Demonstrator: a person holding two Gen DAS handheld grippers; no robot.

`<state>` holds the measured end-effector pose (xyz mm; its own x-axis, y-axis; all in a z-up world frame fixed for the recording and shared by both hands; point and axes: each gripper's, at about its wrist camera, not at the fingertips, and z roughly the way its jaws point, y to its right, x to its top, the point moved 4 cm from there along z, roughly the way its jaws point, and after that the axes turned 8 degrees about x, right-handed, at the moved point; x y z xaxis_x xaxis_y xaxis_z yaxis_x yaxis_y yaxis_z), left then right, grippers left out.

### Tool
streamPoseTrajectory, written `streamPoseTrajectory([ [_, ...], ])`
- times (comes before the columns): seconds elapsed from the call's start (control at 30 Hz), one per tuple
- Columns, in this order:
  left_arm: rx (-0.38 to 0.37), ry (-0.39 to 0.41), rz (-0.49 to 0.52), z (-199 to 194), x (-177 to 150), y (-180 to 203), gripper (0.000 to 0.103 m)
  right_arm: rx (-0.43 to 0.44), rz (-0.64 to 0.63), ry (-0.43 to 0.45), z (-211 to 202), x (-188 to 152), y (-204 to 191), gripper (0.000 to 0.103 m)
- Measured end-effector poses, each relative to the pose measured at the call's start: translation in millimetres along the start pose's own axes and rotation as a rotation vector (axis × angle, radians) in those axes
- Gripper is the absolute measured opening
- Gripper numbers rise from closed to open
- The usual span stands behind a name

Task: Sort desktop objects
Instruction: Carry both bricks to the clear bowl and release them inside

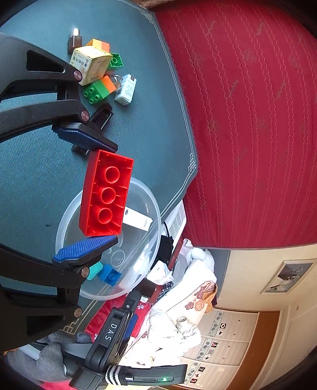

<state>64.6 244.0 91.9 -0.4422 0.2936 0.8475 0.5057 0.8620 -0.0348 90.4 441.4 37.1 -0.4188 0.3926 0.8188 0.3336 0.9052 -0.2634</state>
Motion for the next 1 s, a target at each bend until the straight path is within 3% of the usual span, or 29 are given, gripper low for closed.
streamPoseTrajectory([
  [0.37, -0.087, -0.041, 0.037, 22, 4, 37, 0.07, -0.1, 0.094, 0.038, -9, 11, 41, 0.073],
  [0.73, -0.144, -0.077, 0.05, 49, 5, 64, 0.071, -0.088, 0.078, 0.035, -11, 10, 37, 0.073],
  [0.87, -0.157, -0.1, 0.033, 53, 1, 61, 0.079, -0.078, 0.067, 0.019, -8, 6, 32, 0.073],
  [1.0, -0.15, -0.107, -0.003, 54, -1, 50, 0.08, -0.073, 0.057, 0.011, -8, 3, 27, 0.073],
])
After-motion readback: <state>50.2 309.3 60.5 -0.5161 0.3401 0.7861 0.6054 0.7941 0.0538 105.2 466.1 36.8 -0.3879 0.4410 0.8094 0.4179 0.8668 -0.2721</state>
